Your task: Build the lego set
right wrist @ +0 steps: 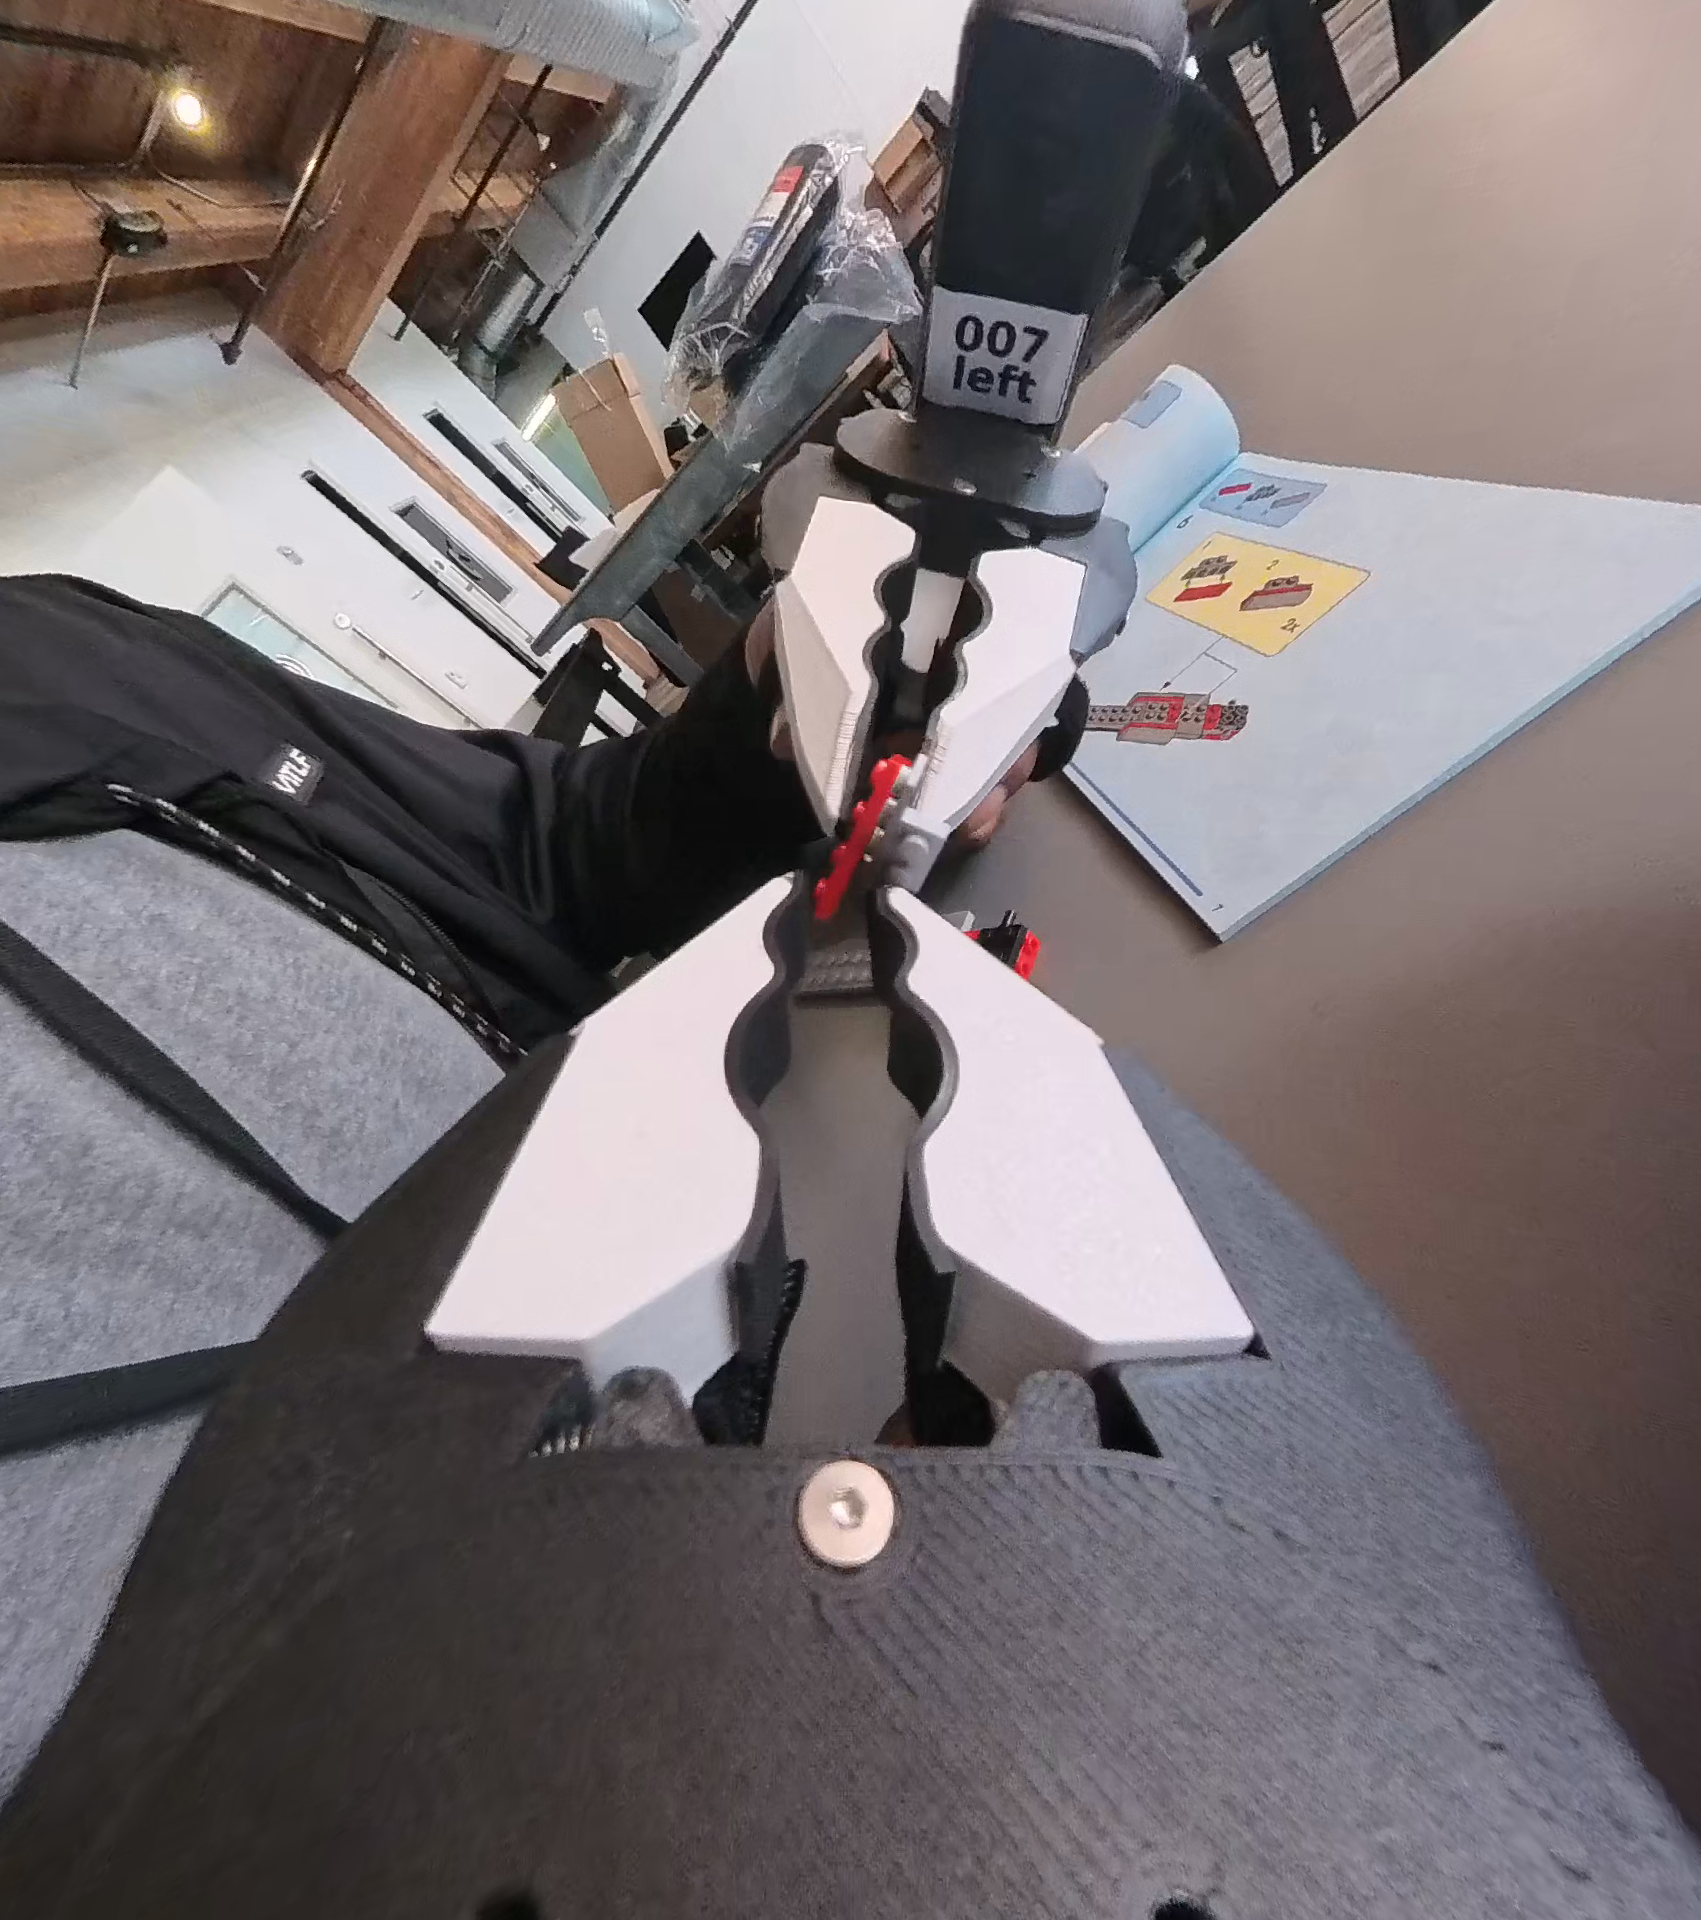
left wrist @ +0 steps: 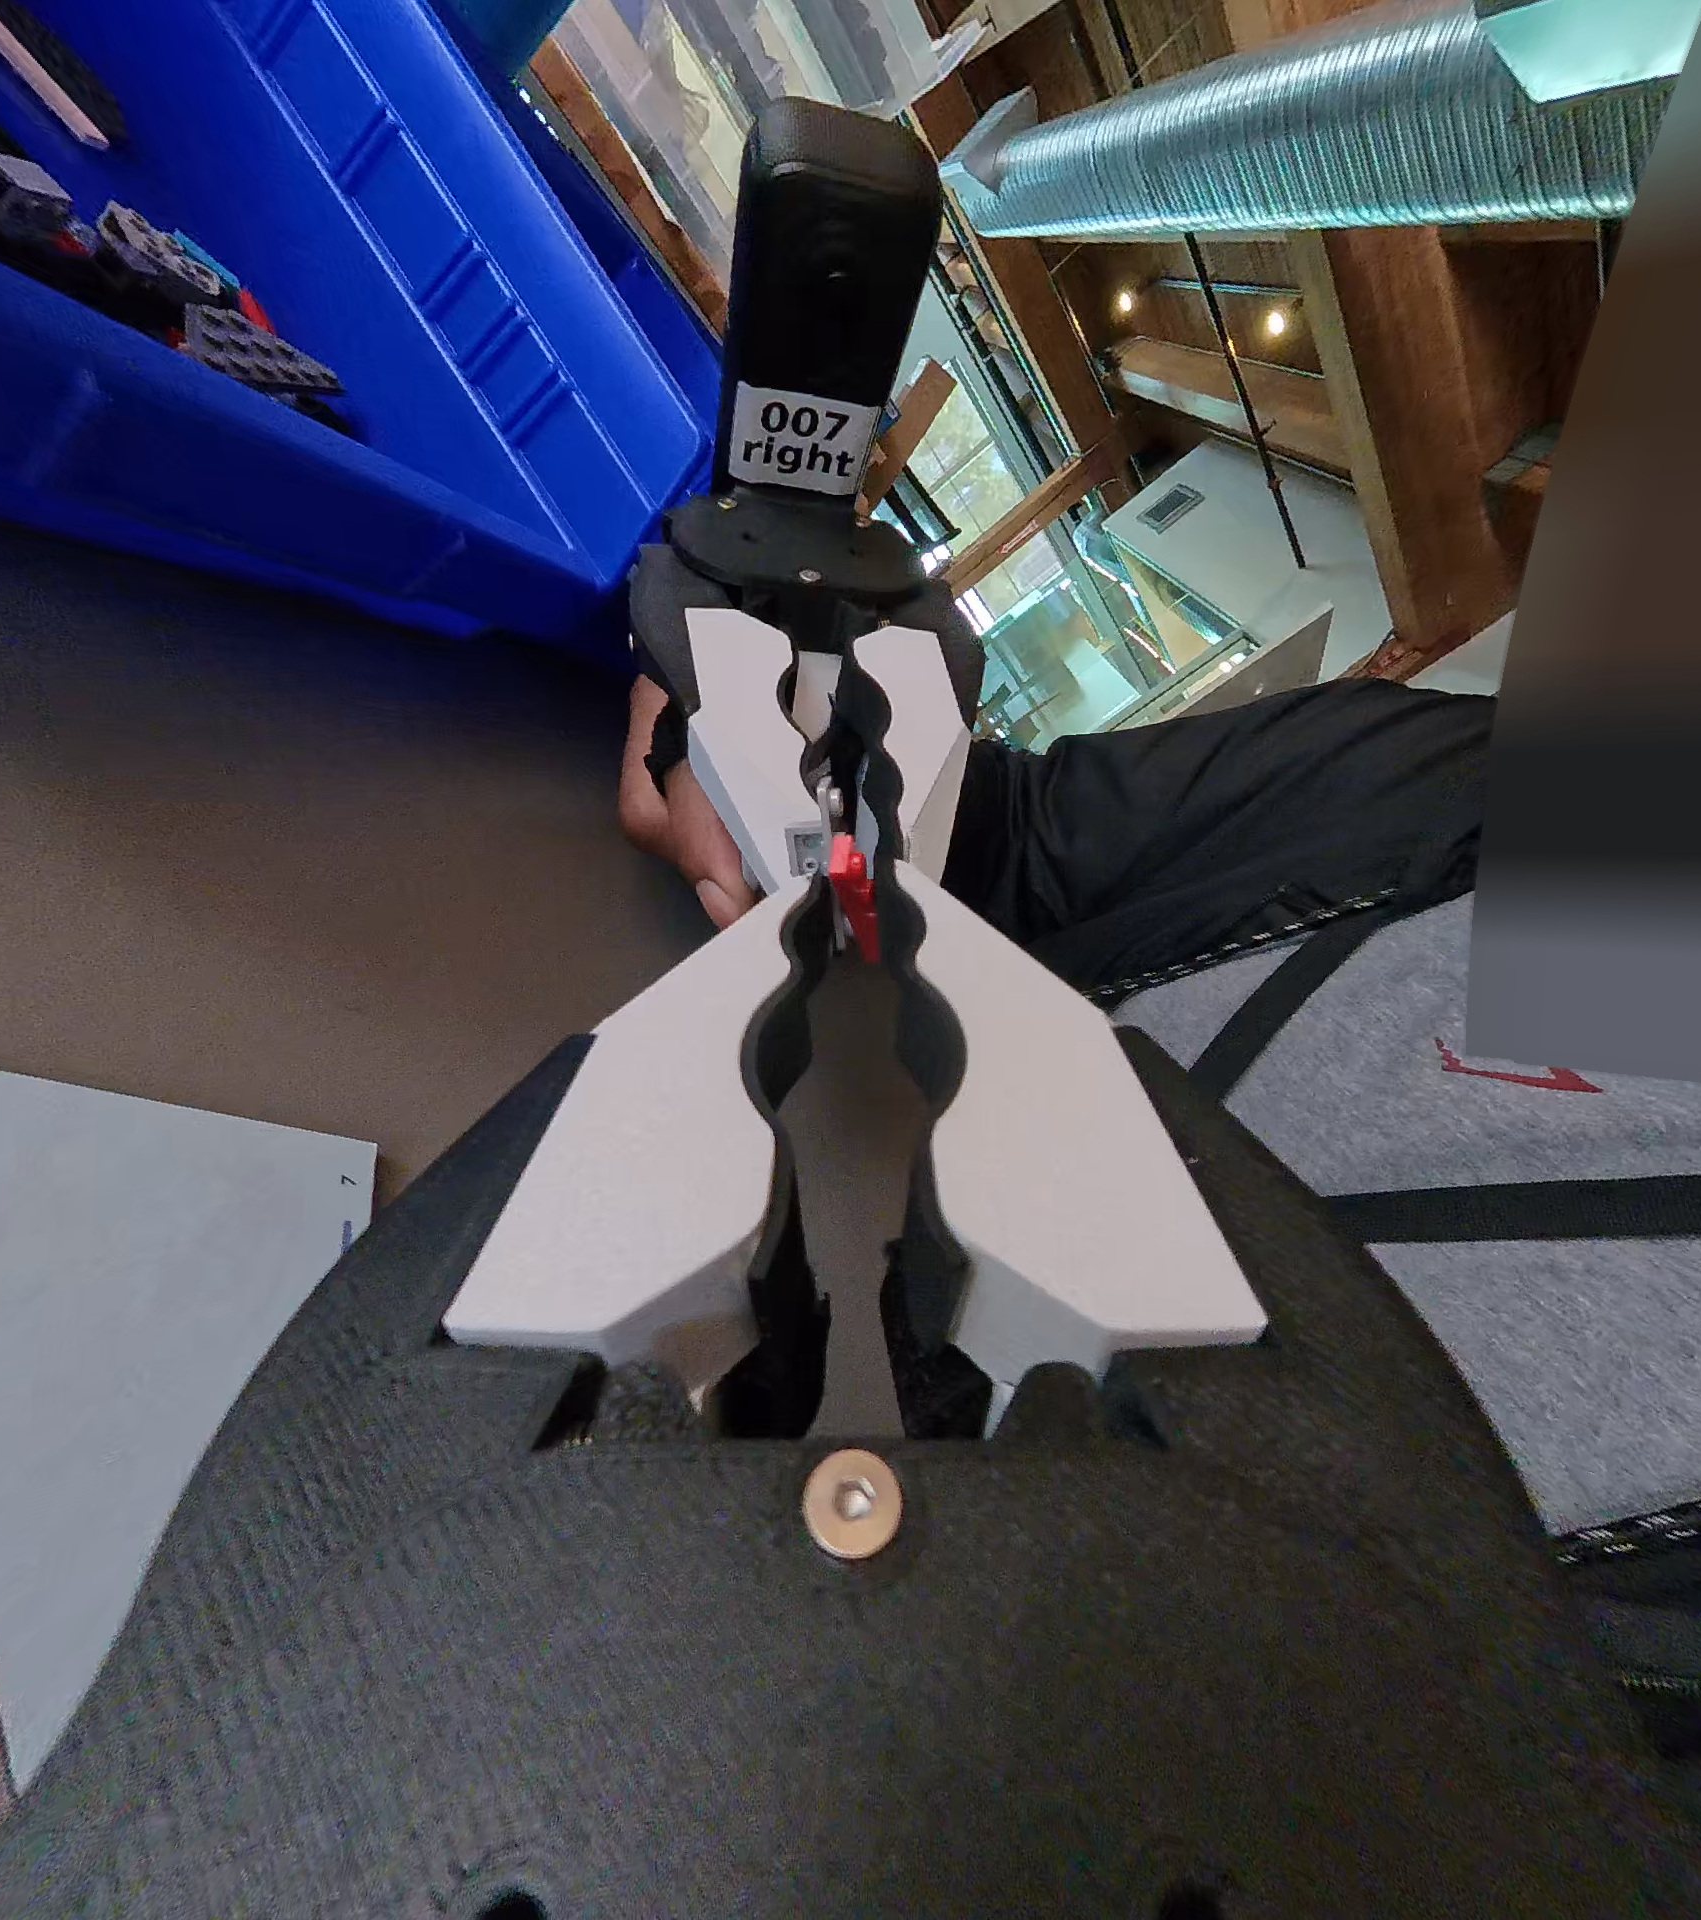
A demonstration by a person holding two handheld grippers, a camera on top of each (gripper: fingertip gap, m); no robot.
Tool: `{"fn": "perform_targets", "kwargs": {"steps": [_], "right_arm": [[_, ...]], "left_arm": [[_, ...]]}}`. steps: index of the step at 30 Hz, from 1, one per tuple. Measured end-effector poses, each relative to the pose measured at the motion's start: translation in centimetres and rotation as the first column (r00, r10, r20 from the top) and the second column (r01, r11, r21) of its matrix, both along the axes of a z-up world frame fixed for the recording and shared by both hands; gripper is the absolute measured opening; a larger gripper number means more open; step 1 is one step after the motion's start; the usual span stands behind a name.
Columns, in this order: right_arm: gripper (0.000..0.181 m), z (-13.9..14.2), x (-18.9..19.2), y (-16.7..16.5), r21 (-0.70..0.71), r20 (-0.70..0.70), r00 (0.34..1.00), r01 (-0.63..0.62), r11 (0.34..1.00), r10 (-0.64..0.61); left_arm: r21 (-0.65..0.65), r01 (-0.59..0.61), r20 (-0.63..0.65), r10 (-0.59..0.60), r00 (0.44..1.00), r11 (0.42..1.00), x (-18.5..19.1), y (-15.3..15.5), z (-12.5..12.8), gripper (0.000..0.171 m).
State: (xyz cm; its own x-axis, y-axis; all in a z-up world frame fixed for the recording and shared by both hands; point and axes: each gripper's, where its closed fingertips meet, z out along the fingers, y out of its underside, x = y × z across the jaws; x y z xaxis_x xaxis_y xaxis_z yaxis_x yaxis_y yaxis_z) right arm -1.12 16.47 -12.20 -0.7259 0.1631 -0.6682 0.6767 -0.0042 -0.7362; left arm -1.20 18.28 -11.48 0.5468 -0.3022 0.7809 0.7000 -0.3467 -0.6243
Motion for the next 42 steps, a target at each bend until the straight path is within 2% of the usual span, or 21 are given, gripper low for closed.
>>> {"fn": "perform_targets", "kwargs": {"steps": [6, 9, 11, 15, 18, 24, 27, 31, 34, 42], "right_arm": [[0.017, 0.1, -0.2, 0.2, 0.016, -0.042, 0.999, 0.016, 1.000, -0.016], [0.022, 0.2, -0.7, 0.4, 0.051, -0.142, 0.988, 0.059, 0.997, -0.052], [0.034, 0.5, -1.6, 0.9, 0.077, -0.270, 0.956, 0.137, 0.988, -0.111], [0.050, 1.6, -3.1, 1.8, 0.093, -0.535, 0.817, 0.309, 0.946, -0.214], [0.060, 2.0, -3.0, 1.5, 0.114, -0.698, 0.691, 0.370, 0.922, -0.191], [0.060, 1.7, -2.3, 0.5, 0.159, -0.849, 0.520, 0.421, 0.893, -0.094], [0.057, 1.3, -2.1, 0.3, 0.181, -0.886, 0.462, 0.436, 0.881, -0.047], [0.047, 1.8, -1.8, 0.2, 0.153, -0.896, 0.441, 0.427, 0.891, -0.058], [0.038, 1.9, -1.7, 0.3, 0.144, -0.890, 0.450, 0.417, 0.897, -0.066], [0.037, 1.3, -1.0, 0.0, 0.163, -0.836, 0.546, 0.330, 0.930, -0.047]], "left_arm": [[0.034, -0.024, 0.043, 0.022, 0.999, 0.999, -0.6, -0.2, 0.7, 0.007], [0.054, -0.035, 0.069, 0.032, 0.997, 0.998, -1.0, -0.4, 1.1, 0.007], [0.057, -0.048, 0.089, 0.043, 0.995, 0.997, -1.3, -0.6, 1.3, 0.007], [0.066, -0.069, 0.145, 0.058, 0.988, 0.995, -2.0, -1.0, 1.7, 0.007], [0.074, -0.061, 0.178, 0.047, 0.983, 0.995, -1.8, -1.1, 2.0, 0.007], [0.069, -0.025, 0.208, 0.010, 0.978, 0.997, -0.9, -0.7, 1.8, 0.007], [0.073, -0.004, 0.214, -0.011, 0.977, 0.997, -0.4, -0.5, 1.9, 0.007], [0.069, 0.017, 0.213, -0.031, 0.977, 0.997, 0.1, -0.3, 1.8, 0.007], [0.072, 0.028, 0.218, -0.043, 0.975, 0.997, 0.3, -0.3, 1.8, 0.007], [0.023, 0.057, 0.126, -0.060, 0.990, 0.998, 1.0, -0.5, 1.3, 0.008]]}}
